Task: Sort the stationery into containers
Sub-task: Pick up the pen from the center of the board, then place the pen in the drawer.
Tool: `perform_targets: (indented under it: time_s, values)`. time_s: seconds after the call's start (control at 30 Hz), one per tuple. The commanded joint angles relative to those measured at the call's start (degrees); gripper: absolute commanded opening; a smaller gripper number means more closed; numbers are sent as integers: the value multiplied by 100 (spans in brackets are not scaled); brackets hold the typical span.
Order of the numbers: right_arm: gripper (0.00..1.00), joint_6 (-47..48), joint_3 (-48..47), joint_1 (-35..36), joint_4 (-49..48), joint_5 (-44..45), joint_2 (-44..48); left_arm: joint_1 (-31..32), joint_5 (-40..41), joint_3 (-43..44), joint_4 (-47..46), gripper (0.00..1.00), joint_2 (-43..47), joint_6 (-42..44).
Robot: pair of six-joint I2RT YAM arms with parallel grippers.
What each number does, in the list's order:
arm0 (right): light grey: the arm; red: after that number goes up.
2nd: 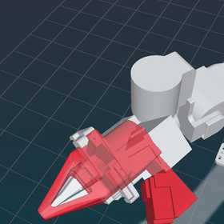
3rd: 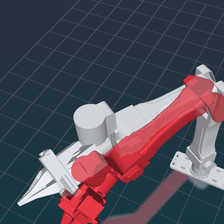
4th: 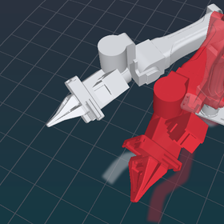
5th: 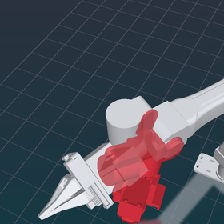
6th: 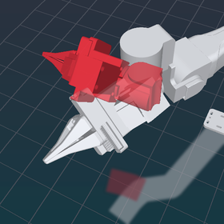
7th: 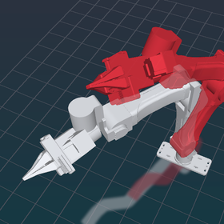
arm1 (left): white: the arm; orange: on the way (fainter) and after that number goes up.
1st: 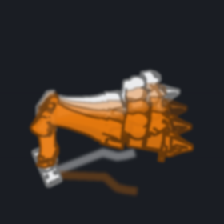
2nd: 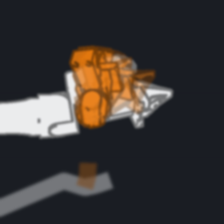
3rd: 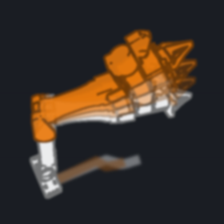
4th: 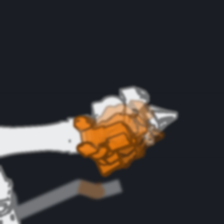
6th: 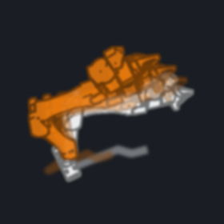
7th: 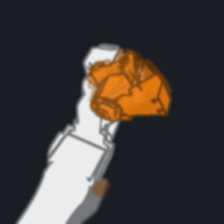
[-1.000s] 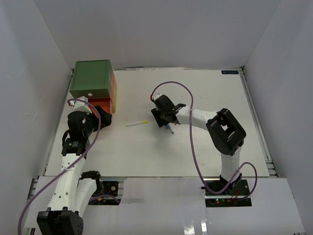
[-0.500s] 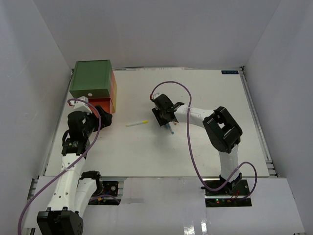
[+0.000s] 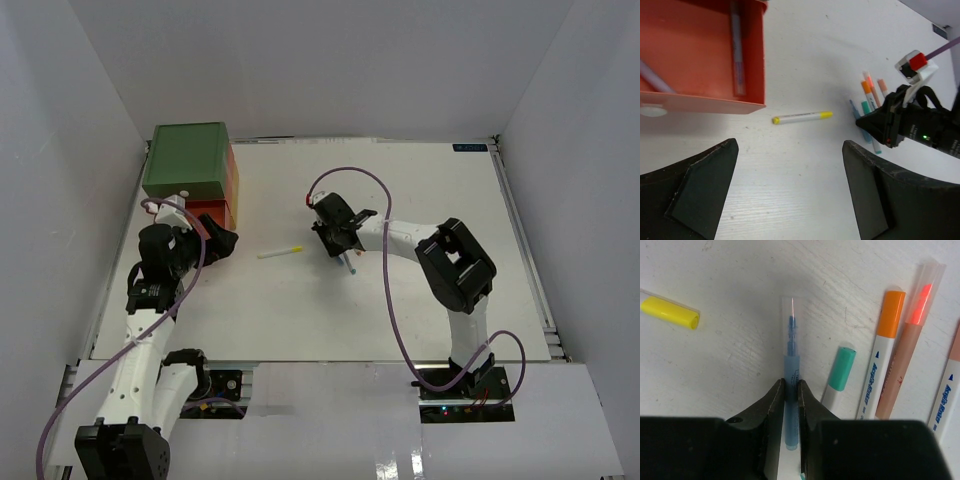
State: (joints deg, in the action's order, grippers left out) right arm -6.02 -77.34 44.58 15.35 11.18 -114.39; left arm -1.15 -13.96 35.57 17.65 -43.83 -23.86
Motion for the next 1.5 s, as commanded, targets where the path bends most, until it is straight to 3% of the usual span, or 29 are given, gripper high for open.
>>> perform_targets:
  time_s: [0.0,0.13,0.27,0.47,0.77,0.87,1.03,1.13,1.47]
  values:
    - [17,-66,184,-28,-5,-195,478,18,-826,371,63,96,-29,-477]
    - [13,-180,832,-2,-427,-791,1285,237,-1530,354,-164,96,-72,-1173]
    - [15,-478,1256,42,-788,-1529,1840,693,-1540,249,-481,96,-265,-1735]
    - [16,-777,1774,200,-1332,-1944,2596,2370,-355,371,-938,95,-959,-2385]
    - [17,-936,2258,244,-1755,-2032,3282,3541,919,1126,-1343,86,-2252,-2984]
    - [18,-989,2408,236,-1860,-2023,3405,3717,1026,1311,-1413,82,-2558,-3072]
    - [18,-1059,2583,236,-2036,-1962,3520,3868,1114,1374,-1457,63,-2867,-3195]
    - [18,-1120,2697,236,-2185,-1935,3634,3894,1211,1365,-1449,57,-2955,-3222]
    - [19,-1173,2812,236,-2326,-1847,3713,3903,1545,1365,-1290,56,-3069,-3222]
